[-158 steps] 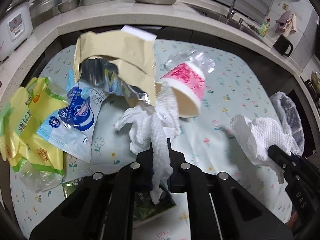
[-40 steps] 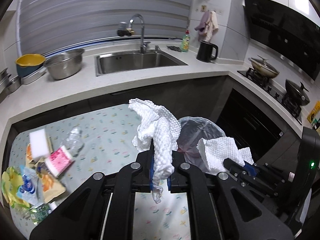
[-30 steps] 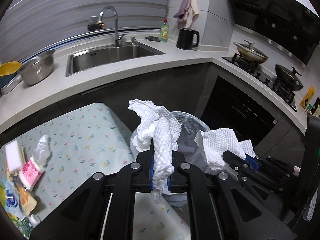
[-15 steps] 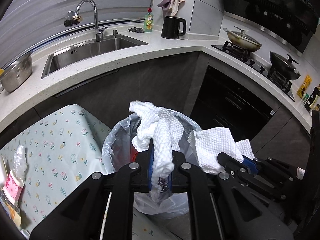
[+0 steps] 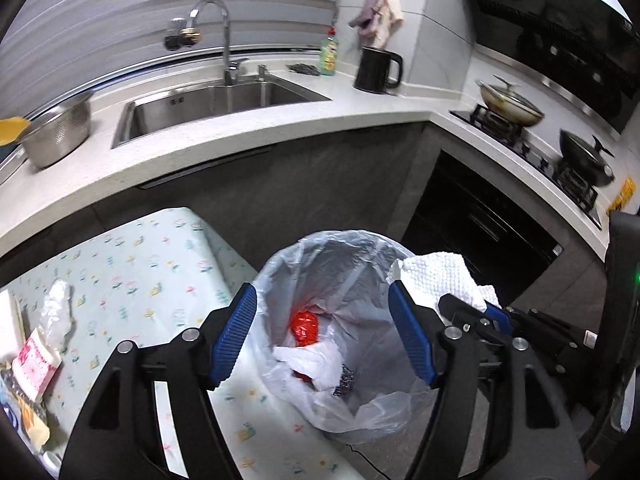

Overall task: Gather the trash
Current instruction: 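Open both grippers to drop the paper towels into the bin, then move both open grippers back toward the remaining trash on the table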

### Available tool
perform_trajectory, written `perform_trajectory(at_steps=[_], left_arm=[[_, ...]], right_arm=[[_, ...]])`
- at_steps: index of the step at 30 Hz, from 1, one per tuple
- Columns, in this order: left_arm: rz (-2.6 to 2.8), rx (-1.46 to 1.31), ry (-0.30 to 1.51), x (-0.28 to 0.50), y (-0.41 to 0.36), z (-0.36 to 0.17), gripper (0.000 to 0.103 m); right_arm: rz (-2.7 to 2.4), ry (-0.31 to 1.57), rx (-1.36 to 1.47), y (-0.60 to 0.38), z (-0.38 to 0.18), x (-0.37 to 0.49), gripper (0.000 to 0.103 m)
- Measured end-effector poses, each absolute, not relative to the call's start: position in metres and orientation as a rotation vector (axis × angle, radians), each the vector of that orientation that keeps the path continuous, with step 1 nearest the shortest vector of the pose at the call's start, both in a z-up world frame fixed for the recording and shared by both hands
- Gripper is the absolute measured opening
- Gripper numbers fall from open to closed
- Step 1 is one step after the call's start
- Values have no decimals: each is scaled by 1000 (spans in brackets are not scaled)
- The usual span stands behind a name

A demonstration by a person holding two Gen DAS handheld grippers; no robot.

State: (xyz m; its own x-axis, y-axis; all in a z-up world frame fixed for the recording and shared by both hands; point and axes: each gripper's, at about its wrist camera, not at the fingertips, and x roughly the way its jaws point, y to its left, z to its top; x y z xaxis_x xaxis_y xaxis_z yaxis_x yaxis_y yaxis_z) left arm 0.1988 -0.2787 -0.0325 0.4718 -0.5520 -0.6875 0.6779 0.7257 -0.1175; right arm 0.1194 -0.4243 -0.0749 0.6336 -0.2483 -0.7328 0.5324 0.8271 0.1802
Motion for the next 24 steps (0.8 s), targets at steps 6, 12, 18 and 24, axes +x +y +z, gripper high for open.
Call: perform_trajectory(at_steps=[6, 12, 18, 24], left_arm=[[-695, 153, 760, 205, -250, -28, 71], [-643, 117, 758, 208, -220, -22, 72], [-599, 103, 734, 200, -189, -10, 71], [-552, 101, 685, 179, -151, 6, 81]], right_arm=[[-461, 725, 369, -412, -65, 132, 55], [-443, 707, 354, -397, -50, 130, 57], [-427, 695, 315, -369, -32, 118, 61], [-376, 680, 278, -330, -9, 101, 64]])
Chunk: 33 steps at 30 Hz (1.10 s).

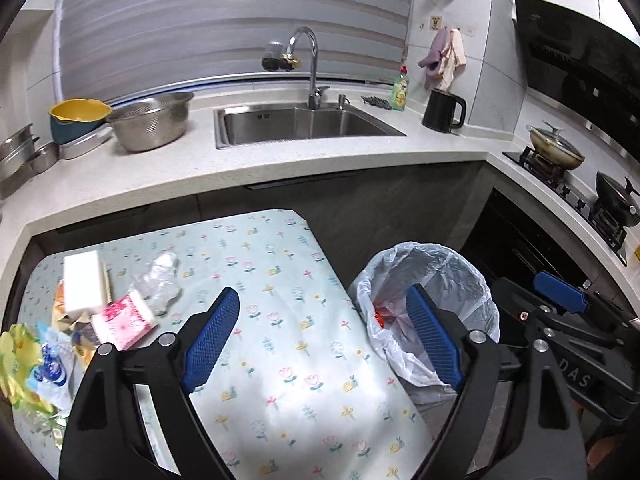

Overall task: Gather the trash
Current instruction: 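Move both open grippers back toward the remaining trash on the table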

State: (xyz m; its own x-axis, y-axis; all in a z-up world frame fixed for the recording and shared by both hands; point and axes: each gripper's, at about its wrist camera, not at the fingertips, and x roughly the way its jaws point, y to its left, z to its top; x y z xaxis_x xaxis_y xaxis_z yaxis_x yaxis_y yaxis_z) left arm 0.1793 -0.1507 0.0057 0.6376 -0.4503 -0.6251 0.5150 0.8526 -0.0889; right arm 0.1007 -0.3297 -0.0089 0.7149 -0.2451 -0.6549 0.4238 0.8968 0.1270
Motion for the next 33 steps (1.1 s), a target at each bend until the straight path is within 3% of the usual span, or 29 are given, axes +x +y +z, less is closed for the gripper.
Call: perform_trajectory(at_steps=[15, 33], left_arm=[[-402, 45, 652, 146, -38, 28, 83], [-141, -15, 728, 165, 123, -8, 83]], right_arm=[[-215, 687, 250, -226, 10, 78, 68], [-61, 794, 224, -115, -24, 113, 68]])
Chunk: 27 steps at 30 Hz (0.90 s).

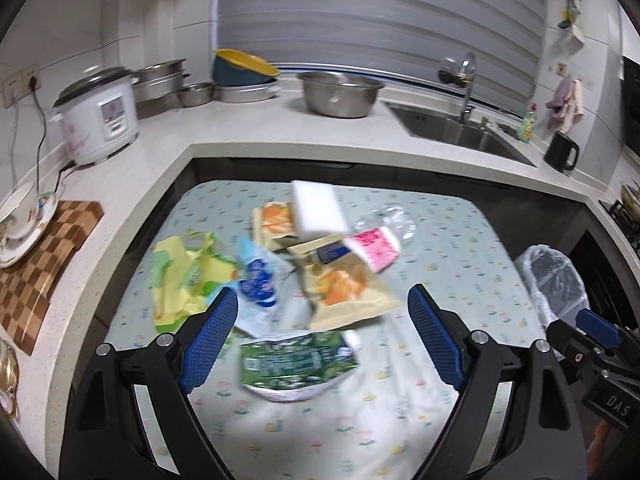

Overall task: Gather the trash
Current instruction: 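Move both open grippers back toward the remaining trash on the table, then grasp the yellow-green snack bag with the left gripper while the right gripper grasps the silver foil packet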

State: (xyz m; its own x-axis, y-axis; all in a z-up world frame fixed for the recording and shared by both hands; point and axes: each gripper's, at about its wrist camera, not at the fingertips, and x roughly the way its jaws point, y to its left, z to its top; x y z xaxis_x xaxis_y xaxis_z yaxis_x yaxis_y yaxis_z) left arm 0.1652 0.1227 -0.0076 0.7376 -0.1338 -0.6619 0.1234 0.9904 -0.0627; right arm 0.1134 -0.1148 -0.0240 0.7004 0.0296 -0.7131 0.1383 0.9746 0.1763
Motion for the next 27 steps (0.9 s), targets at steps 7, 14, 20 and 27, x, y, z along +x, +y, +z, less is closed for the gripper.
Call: perform_trajectory(at_steps=[7, 14, 20, 27], left_arm=[[-42, -24, 761, 184, 179, -31, 85], [24, -49, 801, 207, 221, -56, 88], [26, -80, 852, 227, 237, -81, 91], [12, -150, 908, 248, 248, -107, 91]], right_arm=[[-16, 849, 233, -80, -50, 151, 68], [9, 905, 249, -60, -79, 194, 68], [33, 960, 281, -49, -103, 230, 68], [76, 1006, 332, -39, -128, 261, 68]])
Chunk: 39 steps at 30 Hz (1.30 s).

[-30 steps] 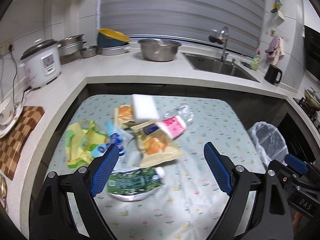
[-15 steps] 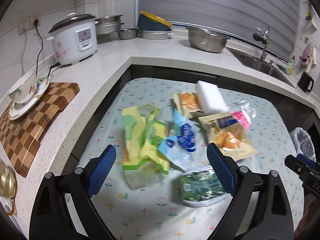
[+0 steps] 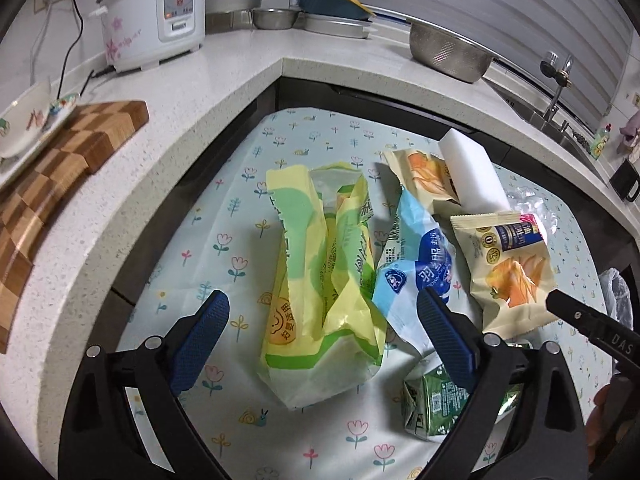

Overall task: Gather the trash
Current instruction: 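Grasp the yellow-green snack bag with the left gripper while the right gripper grasps the silver foil packet, then carry the snack bag and foil packet over the trash bin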

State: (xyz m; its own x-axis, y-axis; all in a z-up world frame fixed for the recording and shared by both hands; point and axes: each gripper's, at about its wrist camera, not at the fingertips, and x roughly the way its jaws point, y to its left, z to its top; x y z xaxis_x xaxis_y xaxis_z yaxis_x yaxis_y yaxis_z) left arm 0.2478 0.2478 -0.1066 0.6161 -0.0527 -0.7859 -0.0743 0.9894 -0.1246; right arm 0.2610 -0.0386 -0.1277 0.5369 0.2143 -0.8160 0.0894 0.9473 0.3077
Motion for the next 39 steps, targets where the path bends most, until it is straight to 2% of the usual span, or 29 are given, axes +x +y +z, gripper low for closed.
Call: perform_trajectory(at_steps=[7, 9, 13, 14, 15, 16, 18, 20, 22, 24, 39], left_arm=[[-3, -242, 936, 262, 261, -120, 89], [-6, -262, 946, 265, 265, -123, 83], [-24, -270, 969, 266, 267, -128, 58], [-23, -271, 971, 266, 268, -129, 50], [-23, -271, 974, 266, 268, -129, 47], [-24, -273, 975, 265, 269, -129, 41], [-19, -278, 972, 263, 269, -126, 34], [-5, -281, 955, 259, 271, -121, 27], [1, -281, 937, 255, 271, -114, 23], [3, -283, 925, 252, 271, -107, 21], [-82, -229, 772, 222, 226, -22, 19]], right_arm=[[98, 1044, 382, -31, -149, 283, 68], [101, 1049, 388, -29, -153, 286, 68], [120, 1045, 407, -27, -154, 289, 64], [125, 1043, 406, -26, -154, 290, 55], [130, 1044, 403, -26, -153, 289, 46], [135, 1041, 404, -25, -152, 289, 41], [147, 1025, 411, -24, -147, 286, 23], [162, 1008, 415, -22, -140, 285, 12], [172, 977, 409, -22, -128, 281, 7], [176, 951, 396, -23, -117, 276, 2], [155, 750, 363, -61, -29, 222, 2]])
